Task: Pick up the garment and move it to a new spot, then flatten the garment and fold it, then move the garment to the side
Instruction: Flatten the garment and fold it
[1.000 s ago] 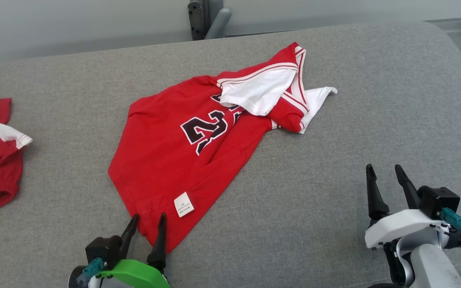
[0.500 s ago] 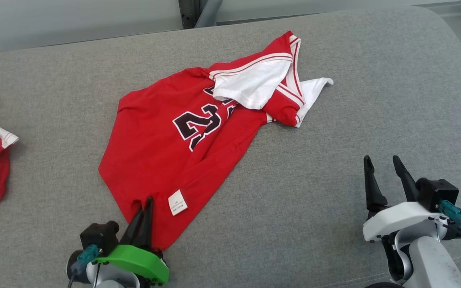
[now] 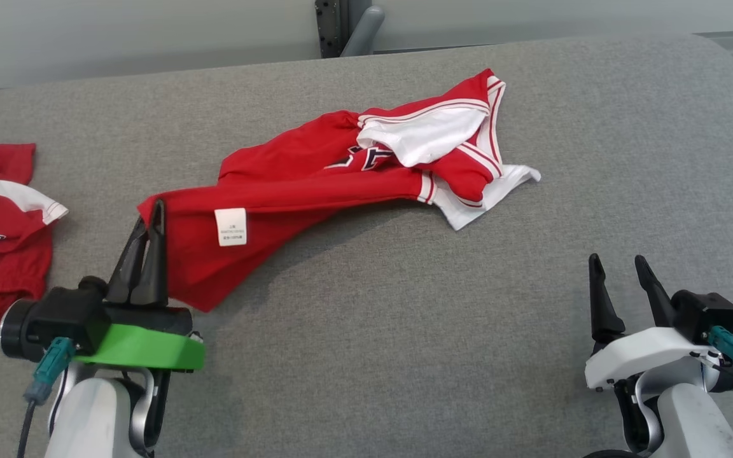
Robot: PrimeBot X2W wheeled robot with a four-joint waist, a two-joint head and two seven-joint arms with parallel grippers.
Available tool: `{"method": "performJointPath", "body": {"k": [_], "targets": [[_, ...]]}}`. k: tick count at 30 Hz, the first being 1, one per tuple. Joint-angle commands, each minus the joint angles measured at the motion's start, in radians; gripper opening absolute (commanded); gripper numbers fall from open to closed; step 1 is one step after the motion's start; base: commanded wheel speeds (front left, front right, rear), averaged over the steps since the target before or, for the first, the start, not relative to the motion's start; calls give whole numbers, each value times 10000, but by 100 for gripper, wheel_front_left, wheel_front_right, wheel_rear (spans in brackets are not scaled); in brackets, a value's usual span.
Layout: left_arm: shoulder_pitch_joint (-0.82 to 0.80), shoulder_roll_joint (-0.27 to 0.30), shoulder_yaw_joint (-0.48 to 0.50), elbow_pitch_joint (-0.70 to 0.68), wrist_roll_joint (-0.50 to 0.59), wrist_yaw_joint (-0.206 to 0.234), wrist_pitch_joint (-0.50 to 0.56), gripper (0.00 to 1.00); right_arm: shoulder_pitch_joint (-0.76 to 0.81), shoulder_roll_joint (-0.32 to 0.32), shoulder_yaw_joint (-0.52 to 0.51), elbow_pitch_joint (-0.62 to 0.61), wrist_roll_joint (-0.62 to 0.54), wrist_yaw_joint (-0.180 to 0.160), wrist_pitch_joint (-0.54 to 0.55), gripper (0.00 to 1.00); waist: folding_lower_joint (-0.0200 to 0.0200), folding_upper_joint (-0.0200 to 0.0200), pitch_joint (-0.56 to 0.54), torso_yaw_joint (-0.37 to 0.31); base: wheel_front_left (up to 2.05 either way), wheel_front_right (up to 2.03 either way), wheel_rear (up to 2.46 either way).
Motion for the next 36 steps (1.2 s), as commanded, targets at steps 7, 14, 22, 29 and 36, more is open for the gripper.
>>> {"method": "performJointPath", "body": {"k": [7, 14, 22, 29, 36], "targets": [[1508, -124, 157, 488, -280, 11, 7, 0, 264, -22, -96, 34, 112, -14, -18, 100, 0, 0, -184, 553, 0, 0, 0], [2112, -594, 567, 2629, -630, 11, 5, 100, 170, -24, 82, 75, 147, -14, -18, 100, 0, 0, -286, 573, 0, 0, 0], [2445, -784, 1000, 2490, -254, 102, 4, 100, 351, -22, 66, 82, 171, -14, -18, 100, 0, 0, -536, 423, 0, 0, 0], [2456, -772, 363, 1844, -287, 197, 7, 100, 424, -22, 95, -21, 161, -14, -18, 100, 0, 0, -705, 337, 0, 0, 0], [1891, -775, -153, 1279, -282, 254, 7, 100, -389, -208, 308, 227, -289, -14, -18, 100, 0, 0, 66, 663, 0, 0, 0]]}}
